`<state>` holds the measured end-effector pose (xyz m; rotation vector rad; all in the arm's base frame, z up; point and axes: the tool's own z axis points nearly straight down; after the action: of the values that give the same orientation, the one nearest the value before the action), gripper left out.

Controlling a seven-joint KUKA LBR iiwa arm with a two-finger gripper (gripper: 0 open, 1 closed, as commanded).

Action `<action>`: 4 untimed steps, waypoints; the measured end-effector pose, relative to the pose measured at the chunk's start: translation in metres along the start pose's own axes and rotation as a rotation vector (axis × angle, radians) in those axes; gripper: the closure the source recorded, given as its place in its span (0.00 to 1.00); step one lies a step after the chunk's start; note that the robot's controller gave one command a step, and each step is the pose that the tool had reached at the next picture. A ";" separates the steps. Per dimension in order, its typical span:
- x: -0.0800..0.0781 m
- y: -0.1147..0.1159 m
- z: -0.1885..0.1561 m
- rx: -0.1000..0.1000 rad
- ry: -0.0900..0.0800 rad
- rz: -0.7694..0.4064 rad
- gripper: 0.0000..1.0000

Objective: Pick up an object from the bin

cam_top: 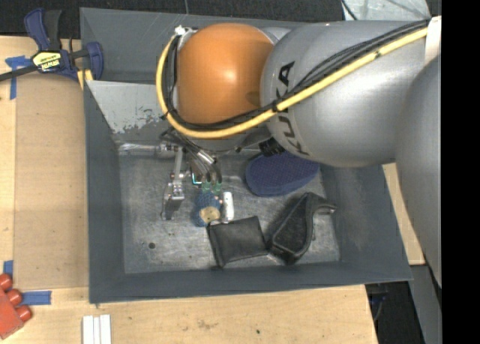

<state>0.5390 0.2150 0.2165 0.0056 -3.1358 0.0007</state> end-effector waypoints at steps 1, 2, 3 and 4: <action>0.016 -0.066 0.072 0.004 0.000 -0.109 0.00; 0.005 -0.127 0.136 0.002 -0.006 -0.320 0.00; 0.004 -0.124 0.134 0.000 -0.009 -0.321 1.00; 0.004 -0.132 0.138 -0.004 -0.037 -0.544 1.00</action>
Offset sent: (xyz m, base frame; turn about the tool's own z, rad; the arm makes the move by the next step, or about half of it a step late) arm -0.0155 -0.0620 -0.0688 -0.1126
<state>0.5351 0.0827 0.0786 0.8584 -3.0541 -0.0078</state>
